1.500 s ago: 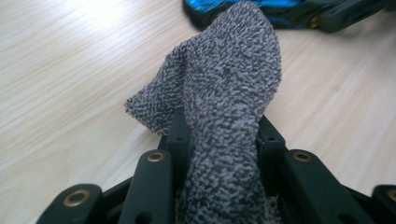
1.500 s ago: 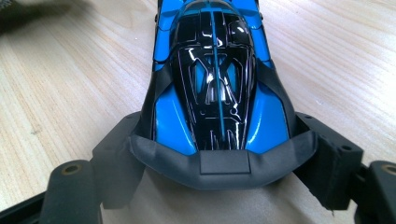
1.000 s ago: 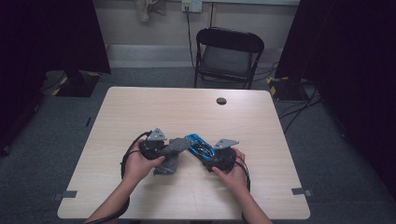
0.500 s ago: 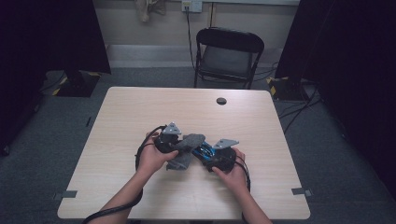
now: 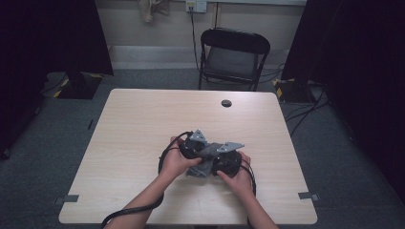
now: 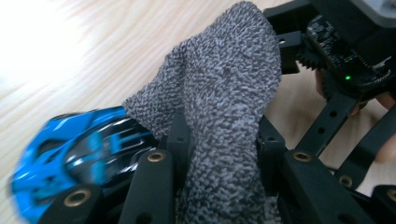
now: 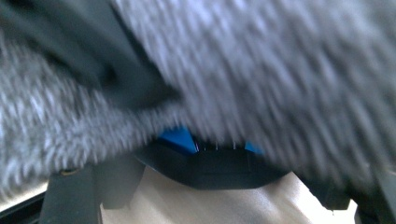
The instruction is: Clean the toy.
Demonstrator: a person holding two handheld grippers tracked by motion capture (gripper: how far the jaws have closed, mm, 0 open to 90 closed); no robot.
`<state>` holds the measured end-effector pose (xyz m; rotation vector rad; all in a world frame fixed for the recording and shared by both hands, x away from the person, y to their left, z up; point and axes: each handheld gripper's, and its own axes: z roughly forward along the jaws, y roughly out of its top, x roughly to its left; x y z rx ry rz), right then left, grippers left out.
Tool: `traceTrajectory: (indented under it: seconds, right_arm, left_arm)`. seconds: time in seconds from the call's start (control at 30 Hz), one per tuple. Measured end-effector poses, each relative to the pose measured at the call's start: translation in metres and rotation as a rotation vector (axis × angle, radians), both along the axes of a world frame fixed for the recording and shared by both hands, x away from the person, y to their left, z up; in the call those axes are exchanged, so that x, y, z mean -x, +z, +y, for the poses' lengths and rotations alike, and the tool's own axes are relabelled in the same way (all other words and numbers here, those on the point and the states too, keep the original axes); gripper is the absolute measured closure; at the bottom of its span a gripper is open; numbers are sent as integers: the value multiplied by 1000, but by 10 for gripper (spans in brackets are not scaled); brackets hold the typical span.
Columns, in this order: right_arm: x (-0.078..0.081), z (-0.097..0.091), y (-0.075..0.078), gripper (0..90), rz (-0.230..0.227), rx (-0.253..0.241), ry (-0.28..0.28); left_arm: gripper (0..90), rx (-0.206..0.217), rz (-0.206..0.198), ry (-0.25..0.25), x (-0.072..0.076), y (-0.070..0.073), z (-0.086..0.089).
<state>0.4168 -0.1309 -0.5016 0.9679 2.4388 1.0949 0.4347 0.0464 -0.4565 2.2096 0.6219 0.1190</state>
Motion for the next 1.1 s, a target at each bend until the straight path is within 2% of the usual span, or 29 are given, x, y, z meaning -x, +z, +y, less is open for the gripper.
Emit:
traceTrajectory:
  seconds: [0.07,0.2,0.23,0.47,0.63,1.1]
  right_arm:
    - [0,0,0,240,0,0,0]
    - [0,0,0,241,0,0,0]
    - [0,0,0,241,0,0,0]
    - [0,0,0,241,-2,1,0]
    - [0,0,0,241,-2,1,0]
    - [0,0,0,241,-1,1,0]
  left_arm:
    - [667,-9,-9,-11,1,-2,-5]
    - [669,-29,-18,0,0,-1,-8]
    - [669,-38,-30,8,0,0,-7]
    - [671,-43,-32,41,-8,3,-2]
    - [671,-57,-50,66,-16,5,4]
    - [670,-70,-33,128,-34,5,23]
